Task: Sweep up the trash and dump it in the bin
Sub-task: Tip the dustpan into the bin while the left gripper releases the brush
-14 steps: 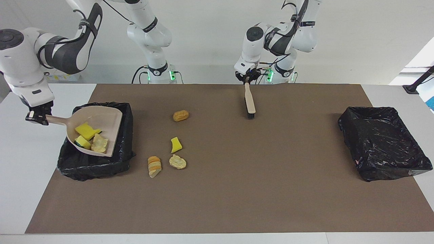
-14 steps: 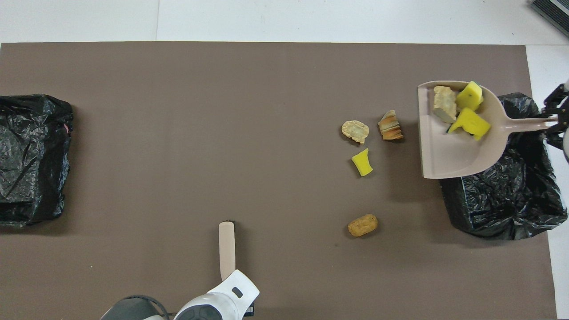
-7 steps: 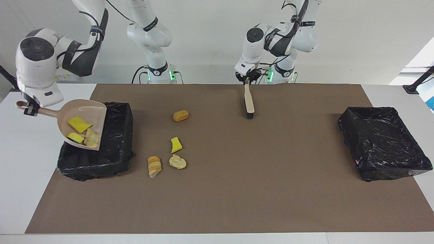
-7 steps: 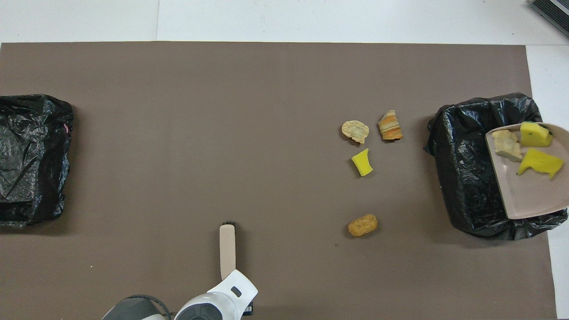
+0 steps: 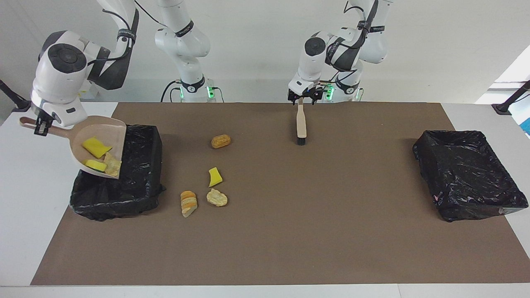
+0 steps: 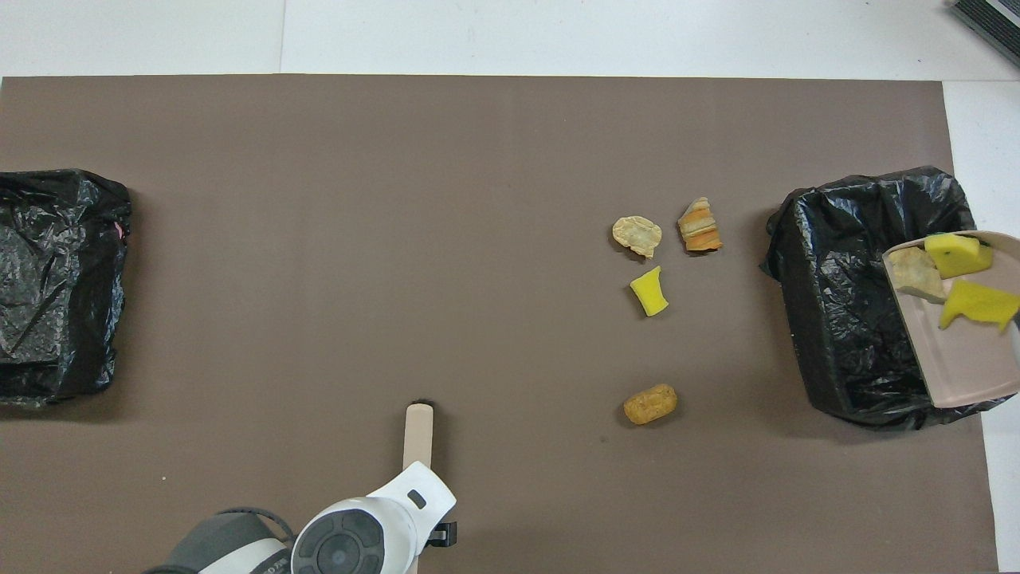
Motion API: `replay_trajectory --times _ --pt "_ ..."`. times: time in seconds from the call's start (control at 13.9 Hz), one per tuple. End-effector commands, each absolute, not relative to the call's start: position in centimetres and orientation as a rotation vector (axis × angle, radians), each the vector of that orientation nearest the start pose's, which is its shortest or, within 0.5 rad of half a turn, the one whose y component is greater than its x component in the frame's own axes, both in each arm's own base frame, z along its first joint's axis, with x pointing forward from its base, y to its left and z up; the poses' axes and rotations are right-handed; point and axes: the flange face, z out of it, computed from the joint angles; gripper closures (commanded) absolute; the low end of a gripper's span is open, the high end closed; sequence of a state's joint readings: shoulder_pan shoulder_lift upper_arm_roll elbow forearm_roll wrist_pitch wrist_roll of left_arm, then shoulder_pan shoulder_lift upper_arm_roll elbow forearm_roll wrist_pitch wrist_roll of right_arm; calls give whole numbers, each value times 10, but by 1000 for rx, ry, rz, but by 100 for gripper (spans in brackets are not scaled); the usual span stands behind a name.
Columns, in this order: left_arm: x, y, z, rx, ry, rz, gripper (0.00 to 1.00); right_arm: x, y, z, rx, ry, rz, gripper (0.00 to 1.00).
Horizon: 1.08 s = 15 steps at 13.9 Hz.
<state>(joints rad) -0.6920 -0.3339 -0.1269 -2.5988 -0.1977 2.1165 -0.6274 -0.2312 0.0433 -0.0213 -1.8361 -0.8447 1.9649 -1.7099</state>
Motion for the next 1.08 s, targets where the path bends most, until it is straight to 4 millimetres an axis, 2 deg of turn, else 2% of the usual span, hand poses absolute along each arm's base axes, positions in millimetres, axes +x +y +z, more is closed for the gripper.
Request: replay_trajectory --times 0.0,0.14,0.29,0.36,0.5,0.65,0.72,0.86,1.01 --pt "320 -308 373 -3129 102 262 0 556 -174 542 1470 1938 -871 100" --pt "361 -309 394 -3101 126 149 0 559 -161 543 1425 1923 -878 100" --pt "412 -301 428 -3115 78 82 0 561 -157 546 1398 1878 -894 100" --pt "434 -295 447 -3119 86 63 0 559 -157 547 1398 1875 -898 100" --pt "481 -269 488 -3142 81 4 0 558 -151 549 1380 1880 -905 100" --pt "506 -241 523 -3150 51 -15 0 557 -146 557 1373 1874 -896 100" --pt "516 -220 540 -3151 58 -22 0 552 -148 565 1401 1860 -872 100" --pt "525 -187 574 -3148 98 -21 0 546 -145 585 1432 1851 -814 100" --pt "531 -148 608 -3144 103 -8 0 541 -141 596 1521 1870 -711 100"
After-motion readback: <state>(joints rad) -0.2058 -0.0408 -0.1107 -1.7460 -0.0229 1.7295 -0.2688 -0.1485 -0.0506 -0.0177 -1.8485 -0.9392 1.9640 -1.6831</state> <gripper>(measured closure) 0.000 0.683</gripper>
